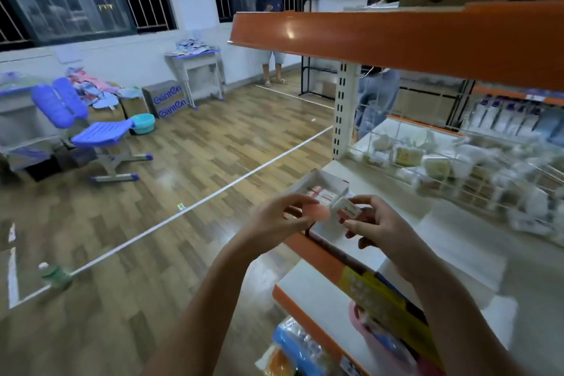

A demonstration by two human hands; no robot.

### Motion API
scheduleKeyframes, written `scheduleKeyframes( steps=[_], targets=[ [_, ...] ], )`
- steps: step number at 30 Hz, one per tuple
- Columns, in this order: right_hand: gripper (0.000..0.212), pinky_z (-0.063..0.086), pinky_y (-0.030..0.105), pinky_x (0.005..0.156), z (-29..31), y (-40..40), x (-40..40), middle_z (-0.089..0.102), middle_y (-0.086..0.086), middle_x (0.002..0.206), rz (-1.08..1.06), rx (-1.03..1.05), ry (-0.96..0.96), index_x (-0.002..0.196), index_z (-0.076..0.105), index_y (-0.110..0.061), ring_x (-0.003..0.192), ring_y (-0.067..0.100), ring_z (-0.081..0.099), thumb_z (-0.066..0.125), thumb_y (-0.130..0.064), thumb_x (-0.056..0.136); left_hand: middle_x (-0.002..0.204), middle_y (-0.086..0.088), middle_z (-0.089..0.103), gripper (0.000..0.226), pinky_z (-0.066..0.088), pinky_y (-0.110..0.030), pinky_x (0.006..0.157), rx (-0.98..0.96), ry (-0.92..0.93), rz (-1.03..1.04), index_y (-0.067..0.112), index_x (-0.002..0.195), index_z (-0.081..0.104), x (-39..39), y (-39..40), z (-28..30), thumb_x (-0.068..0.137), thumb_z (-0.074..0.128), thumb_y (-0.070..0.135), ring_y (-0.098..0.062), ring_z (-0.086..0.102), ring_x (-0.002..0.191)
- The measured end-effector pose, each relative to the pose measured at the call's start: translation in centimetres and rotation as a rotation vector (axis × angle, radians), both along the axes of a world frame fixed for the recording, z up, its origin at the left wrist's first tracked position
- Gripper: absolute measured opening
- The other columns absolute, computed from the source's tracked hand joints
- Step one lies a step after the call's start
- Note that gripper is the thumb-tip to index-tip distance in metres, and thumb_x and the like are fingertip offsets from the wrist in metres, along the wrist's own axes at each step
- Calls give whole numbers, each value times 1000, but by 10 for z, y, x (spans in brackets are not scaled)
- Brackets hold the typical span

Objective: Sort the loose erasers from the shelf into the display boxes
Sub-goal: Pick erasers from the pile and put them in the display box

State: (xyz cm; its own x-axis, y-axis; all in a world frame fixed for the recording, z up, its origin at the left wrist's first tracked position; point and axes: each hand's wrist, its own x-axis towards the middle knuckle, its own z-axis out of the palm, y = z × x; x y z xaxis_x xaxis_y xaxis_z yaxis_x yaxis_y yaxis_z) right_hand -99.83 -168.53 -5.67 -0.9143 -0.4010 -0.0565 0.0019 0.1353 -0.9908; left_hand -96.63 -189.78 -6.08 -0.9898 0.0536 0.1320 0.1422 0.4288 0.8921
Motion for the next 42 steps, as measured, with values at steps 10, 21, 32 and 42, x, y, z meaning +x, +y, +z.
scheduleKeyframes(
  steps=[10,21,32,42],
  targets=[
    [25,45,24,59,-14,-46,-74,63,1,99,-194,377,103,106,48,-21,81,15,61,62,-18,86,97,14,64,28,50,-16,69,-31,-33,-146,41,101,60,-99,-55,-14,85,66,19,5,60,83],
    [24,40,25,72,-30,-93,-120,54,-3,106,-367,862,237,105,54,-23,94,11,51,62,-34,86,99,9,67,27,49,-16,70,-50,-47,-348,29,107,62,-205,-84,-43,80,68,34,-1,62,86],
    [25,40,22,71,-55,-124,-134,53,-8,100,-648,1100,436,104,51,-23,96,11,48,62,-33,84,96,11,65,32,55,-26,77,-55,17,-400,23,114,62,-240,-75,-72,83,69,26,-3,62,85],
    [27,42,25,74,-64,-129,-131,59,-3,90,-649,1082,377,109,61,-23,84,13,53,63,-36,85,99,13,64,35,55,-26,77,-27,-38,-445,23,118,59,-240,-79,-82,85,64,31,1,61,85]
  ],
)
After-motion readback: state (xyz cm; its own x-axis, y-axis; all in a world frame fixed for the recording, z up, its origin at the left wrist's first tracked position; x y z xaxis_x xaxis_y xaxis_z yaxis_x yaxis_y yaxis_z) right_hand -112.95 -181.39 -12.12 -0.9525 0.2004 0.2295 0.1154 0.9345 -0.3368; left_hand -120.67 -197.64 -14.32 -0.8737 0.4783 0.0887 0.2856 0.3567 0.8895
